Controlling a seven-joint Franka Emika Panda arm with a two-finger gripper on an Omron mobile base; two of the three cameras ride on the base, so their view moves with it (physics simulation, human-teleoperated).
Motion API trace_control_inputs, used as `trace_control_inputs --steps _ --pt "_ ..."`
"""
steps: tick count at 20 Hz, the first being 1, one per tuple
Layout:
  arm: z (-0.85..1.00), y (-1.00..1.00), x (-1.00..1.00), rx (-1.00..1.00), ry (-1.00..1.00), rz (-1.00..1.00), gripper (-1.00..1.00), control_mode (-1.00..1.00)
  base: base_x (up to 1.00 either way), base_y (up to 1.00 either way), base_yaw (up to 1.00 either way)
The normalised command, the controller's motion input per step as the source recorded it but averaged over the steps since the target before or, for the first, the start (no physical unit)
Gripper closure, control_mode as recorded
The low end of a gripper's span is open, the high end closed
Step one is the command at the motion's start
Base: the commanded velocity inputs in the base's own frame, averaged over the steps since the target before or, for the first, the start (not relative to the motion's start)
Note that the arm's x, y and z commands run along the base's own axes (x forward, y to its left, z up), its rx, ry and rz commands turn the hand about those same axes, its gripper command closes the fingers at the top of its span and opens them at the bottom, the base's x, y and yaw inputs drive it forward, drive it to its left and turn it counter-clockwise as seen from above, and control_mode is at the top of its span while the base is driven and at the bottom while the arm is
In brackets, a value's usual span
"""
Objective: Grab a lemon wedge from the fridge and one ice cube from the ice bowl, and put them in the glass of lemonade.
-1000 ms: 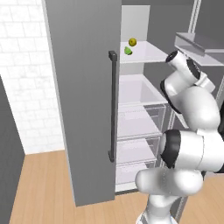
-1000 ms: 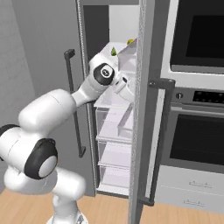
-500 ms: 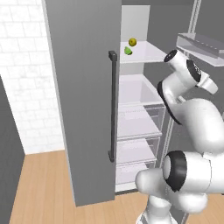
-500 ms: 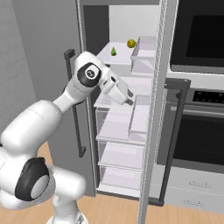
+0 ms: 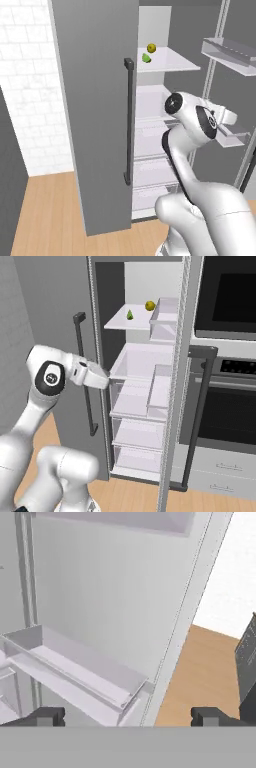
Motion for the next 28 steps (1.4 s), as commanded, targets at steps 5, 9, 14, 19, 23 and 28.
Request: trace_control_inputs --steps 5,9,14,19,23,28 --pt "0.11 0.96 -0.37 0.03 0.15 0.48 -1.0 -1.0 0.0 0.0 0.0" --pt "0.03 0.48 -0.03 0.27 0.45 0.48 -1.0 -1.0 0.0 0.0 0.0" --pt "0.04 0.28 0.04 0.32 0.56 0.37 -1.0 -1.0 0.0 0.0 0.0" --pt "0.1 0.1 0.0 0.06 0.32 0.07 -1.0 -1.0 0.0 0.0 0.0" --pt "0.0 0.0 0.0 0.0 0.0 0.0 -1.0 -1.0 0.0 0.0 0.0" --pt "0.0 0.0 0.0 0.0 0.0 0.0 -1.0 -1.0 0.0 0.0 0.0"
